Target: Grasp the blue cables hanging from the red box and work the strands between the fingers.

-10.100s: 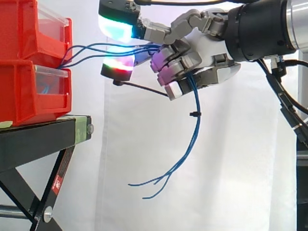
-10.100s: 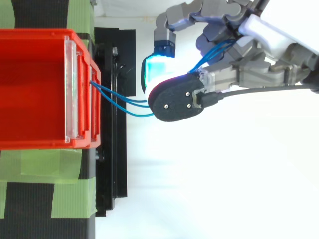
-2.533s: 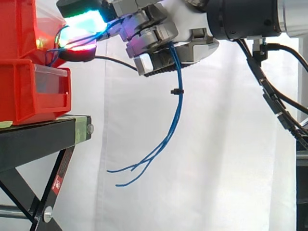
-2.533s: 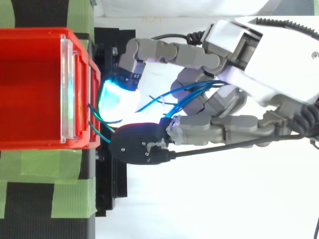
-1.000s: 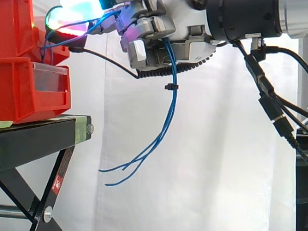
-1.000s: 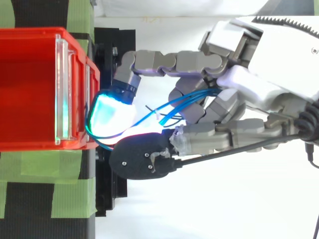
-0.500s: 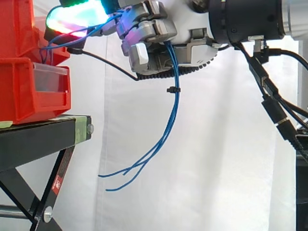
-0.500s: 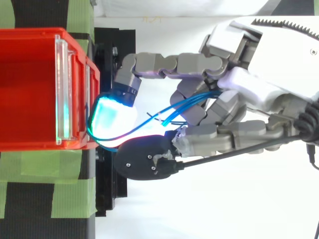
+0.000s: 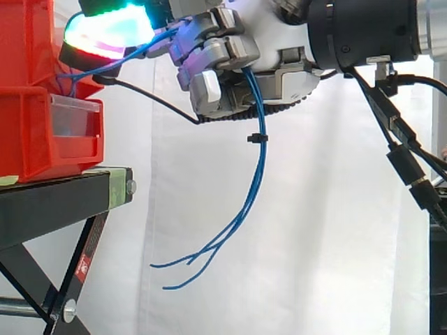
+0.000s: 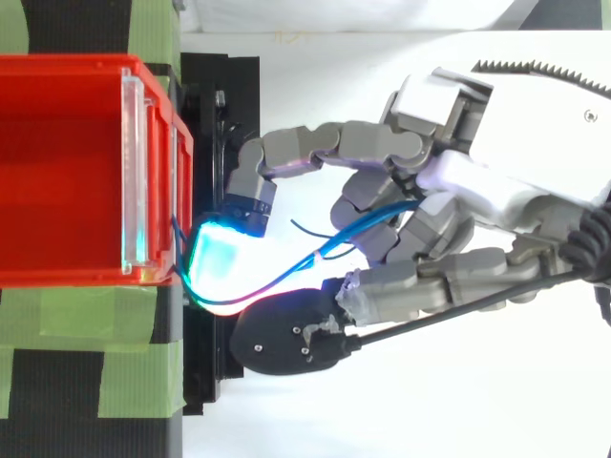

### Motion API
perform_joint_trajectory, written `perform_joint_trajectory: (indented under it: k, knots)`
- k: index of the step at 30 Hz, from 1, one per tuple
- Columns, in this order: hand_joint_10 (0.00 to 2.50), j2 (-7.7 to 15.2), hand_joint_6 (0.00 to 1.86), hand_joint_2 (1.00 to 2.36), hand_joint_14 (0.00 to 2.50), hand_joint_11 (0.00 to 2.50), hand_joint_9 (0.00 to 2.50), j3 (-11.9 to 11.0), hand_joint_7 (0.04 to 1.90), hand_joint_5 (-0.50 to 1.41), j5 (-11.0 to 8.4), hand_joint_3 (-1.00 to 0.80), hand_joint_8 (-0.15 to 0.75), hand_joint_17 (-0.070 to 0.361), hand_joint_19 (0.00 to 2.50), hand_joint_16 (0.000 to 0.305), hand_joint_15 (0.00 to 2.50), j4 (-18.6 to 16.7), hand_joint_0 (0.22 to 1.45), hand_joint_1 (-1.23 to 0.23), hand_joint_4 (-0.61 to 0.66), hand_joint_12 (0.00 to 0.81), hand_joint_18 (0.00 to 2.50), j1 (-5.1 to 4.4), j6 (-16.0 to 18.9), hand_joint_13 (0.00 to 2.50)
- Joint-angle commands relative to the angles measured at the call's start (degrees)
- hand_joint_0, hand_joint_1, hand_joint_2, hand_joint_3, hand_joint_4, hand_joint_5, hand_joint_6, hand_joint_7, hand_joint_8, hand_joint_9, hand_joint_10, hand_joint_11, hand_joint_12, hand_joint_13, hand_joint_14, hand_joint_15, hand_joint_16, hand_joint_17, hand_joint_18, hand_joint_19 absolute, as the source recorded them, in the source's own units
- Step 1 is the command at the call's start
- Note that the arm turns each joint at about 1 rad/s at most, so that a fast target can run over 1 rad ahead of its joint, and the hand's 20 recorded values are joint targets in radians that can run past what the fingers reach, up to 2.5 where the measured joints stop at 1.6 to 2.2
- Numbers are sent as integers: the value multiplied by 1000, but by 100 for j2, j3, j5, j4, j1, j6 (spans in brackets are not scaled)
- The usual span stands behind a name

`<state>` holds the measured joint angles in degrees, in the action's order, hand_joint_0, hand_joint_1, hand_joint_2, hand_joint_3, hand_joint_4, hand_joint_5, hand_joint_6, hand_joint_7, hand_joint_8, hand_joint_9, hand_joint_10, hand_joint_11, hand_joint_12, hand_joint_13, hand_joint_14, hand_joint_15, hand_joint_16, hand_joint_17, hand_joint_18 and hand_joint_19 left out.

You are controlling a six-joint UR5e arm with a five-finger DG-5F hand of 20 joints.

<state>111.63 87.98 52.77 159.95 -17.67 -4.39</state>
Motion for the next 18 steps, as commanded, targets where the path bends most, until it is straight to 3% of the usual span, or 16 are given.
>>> perform_joint_trajectory:
  k: [1, 2, 5, 6, 7, 11, 18]
  knots:
    - [2500, 8, 352, 1046, 2500, 2500, 1727, 0, 1309, 388, 14, -2, 499, 174, 721, 232, 1564, 37, 1083, -763, 125, 588, 2458, 0, 35, 1855]
    - [2500, -1, 327, 1215, 2500, 2500, 1727, 0, 1301, 391, 14, -102, 499, 174, 721, 232, 1564, 37, 957, -759, 153, 588, 2458, 0, 43, 1855]
    - [2500, 8, 322, 1310, 2500, 2500, 1727, 0, 1274, 353, 14, -283, 499, 174, 721, 232, 1564, 46, 788, -737, 221, 588, 2458, 0, 43, 1855]
    - [2500, -1, 310, 1090, 2500, 2500, 1727, 0, 1281, 329, 14, -230, 499, 174, 721, 232, 1564, 46, 827, -728, 232, 588, 2458, 0, 43, 1855]
    - [2500, -1, 361, 1002, 2500, 2500, 1727, 0, 1248, 295, 14, -313, 499, 174, 721, 232, 1564, 46, 808, -727, 240, 588, 2458, 0, 35, 1855]
    - [2500, -1, 334, 1008, 2500, 2500, 1727, 0, 1296, 244, 23, -562, 499, 174, 721, 232, 1564, 46, 779, -743, 222, 588, 2458, 0, 26, 1855]
    - [2500, -1, 343, 1005, 2500, 2500, 1727, 0, 1308, 219, 23, -816, 499, 174, 721, 232, 1564, 46, 747, -771, 214, 588, 2458, 0, 17, 1855]
